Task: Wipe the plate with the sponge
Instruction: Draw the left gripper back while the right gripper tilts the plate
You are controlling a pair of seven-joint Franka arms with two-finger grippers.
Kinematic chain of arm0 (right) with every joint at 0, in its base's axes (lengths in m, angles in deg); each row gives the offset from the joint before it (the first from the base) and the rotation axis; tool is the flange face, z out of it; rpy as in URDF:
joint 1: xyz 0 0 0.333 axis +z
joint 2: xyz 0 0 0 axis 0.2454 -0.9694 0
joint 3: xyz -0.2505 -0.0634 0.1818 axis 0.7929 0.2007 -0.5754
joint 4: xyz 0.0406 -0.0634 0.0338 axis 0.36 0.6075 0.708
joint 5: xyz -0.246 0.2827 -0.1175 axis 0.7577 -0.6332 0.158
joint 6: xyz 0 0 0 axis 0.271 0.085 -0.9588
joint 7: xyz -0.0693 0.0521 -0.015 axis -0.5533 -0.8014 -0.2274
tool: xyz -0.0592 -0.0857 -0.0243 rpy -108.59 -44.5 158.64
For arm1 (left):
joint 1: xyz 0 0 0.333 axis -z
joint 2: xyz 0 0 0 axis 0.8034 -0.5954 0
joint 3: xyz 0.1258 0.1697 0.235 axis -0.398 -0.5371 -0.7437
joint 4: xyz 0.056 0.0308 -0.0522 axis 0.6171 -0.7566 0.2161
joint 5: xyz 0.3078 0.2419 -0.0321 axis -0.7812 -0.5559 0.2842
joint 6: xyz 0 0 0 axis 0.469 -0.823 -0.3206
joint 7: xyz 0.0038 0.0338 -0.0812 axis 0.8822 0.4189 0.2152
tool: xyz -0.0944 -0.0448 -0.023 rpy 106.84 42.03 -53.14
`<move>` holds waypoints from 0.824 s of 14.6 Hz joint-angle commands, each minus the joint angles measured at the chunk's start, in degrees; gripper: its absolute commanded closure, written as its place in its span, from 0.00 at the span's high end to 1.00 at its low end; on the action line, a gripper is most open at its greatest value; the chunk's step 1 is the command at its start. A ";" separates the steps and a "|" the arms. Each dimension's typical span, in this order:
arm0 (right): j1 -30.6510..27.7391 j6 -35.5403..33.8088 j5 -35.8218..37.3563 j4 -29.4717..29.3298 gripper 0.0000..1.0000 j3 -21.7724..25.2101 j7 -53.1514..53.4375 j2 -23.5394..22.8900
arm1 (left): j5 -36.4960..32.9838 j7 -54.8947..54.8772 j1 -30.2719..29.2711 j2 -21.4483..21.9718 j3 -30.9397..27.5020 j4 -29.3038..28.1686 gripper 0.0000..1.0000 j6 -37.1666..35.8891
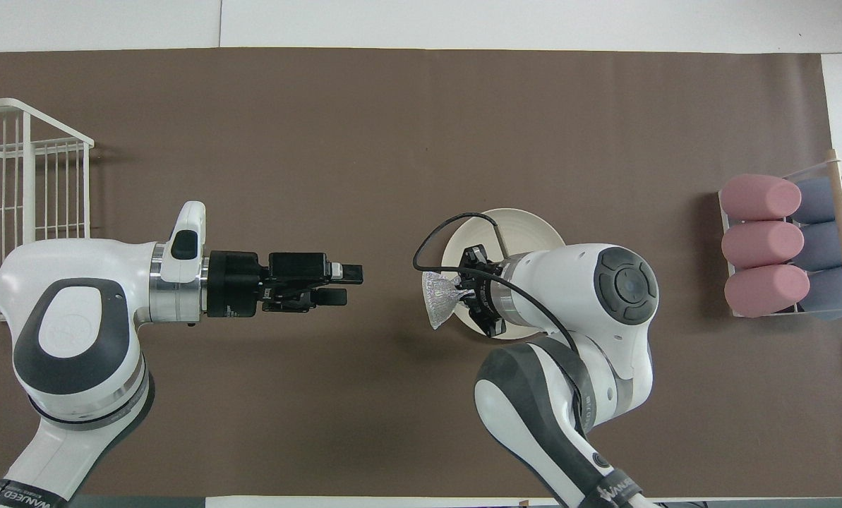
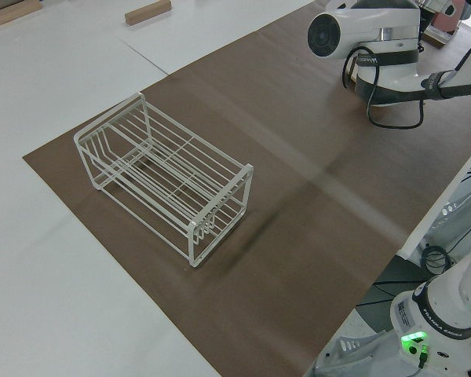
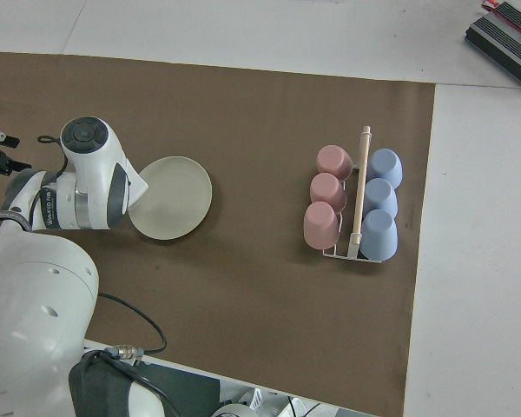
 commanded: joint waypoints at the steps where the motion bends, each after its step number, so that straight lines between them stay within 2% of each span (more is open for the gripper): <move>1: -1.10 6.25 -0.46 4.50 0.00 -0.56 -3.85 -0.73 | -7.44 1.25 -0.44 1.28 -0.27 -0.05 1.00 3.13; 5: -0.31 10.30 -0.46 4.60 0.00 -0.65 -5.26 -6.54 | -20.44 7.11 -4.92 1.19 -0.27 3.46 1.00 2.52; 7: -1.45 10.22 -0.46 4.77 0.00 -0.56 -9.36 -6.63 | -28.08 11.33 -5.10 1.01 -0.27 5.49 1.00 2.69; 11: -6.02 10.05 -0.46 5.56 0.00 -0.56 -17.72 -6.63 | -32.15 13.82 -6.68 0.84 -0.27 7.51 1.00 2.43; 12: -6.98 9.87 -0.46 5.65 0.00 -0.56 -19.40 -6.63 | -36.16 13.82 -6.68 0.92 -0.27 8.21 1.00 2.43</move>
